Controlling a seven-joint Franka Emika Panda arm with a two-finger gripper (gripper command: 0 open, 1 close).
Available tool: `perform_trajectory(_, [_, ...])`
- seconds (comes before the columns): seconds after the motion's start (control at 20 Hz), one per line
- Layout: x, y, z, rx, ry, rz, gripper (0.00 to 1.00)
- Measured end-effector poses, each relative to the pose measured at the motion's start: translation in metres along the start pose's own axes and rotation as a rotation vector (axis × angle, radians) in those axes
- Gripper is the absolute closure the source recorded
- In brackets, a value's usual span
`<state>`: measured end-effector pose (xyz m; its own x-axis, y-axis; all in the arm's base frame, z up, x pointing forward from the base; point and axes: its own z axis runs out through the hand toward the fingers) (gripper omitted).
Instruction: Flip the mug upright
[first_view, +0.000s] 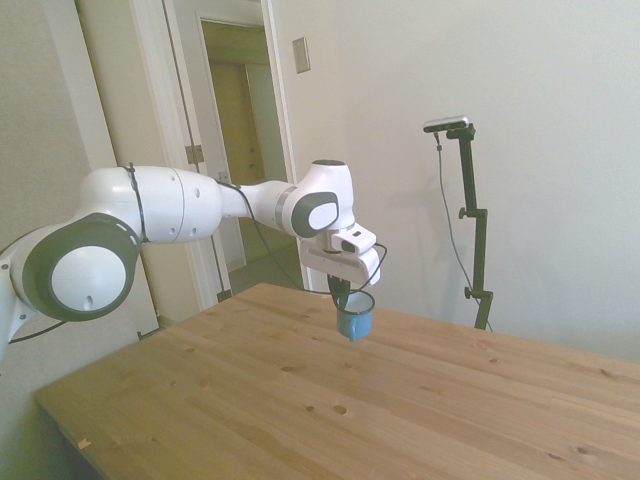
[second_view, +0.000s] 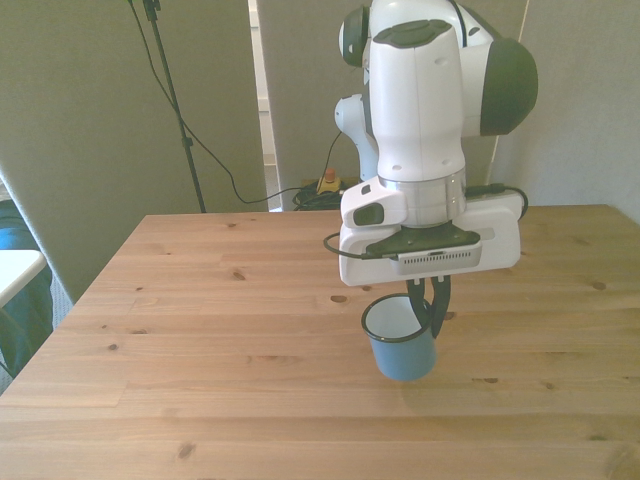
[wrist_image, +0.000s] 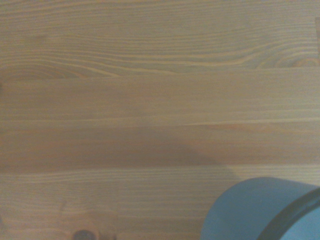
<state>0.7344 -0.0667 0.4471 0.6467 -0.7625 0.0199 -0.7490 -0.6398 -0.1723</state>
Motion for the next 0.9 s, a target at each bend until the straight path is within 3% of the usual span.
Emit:
perform_trajectory(0.3, [0.018,0.008,0.007,-0.047,0.053,0.030,1.00])
perform_trajectory(0.7, [0.038,0.014,0.050,-0.085,0.040,0.050,1.00])
perform_trajectory(0.75, [0.038,0.014,0.050,-0.085,0.041,0.051,0.00])
perform_trajectory(0.9, [0.039,0.014,0.047,-0.089,0.036,0.055,0.00])
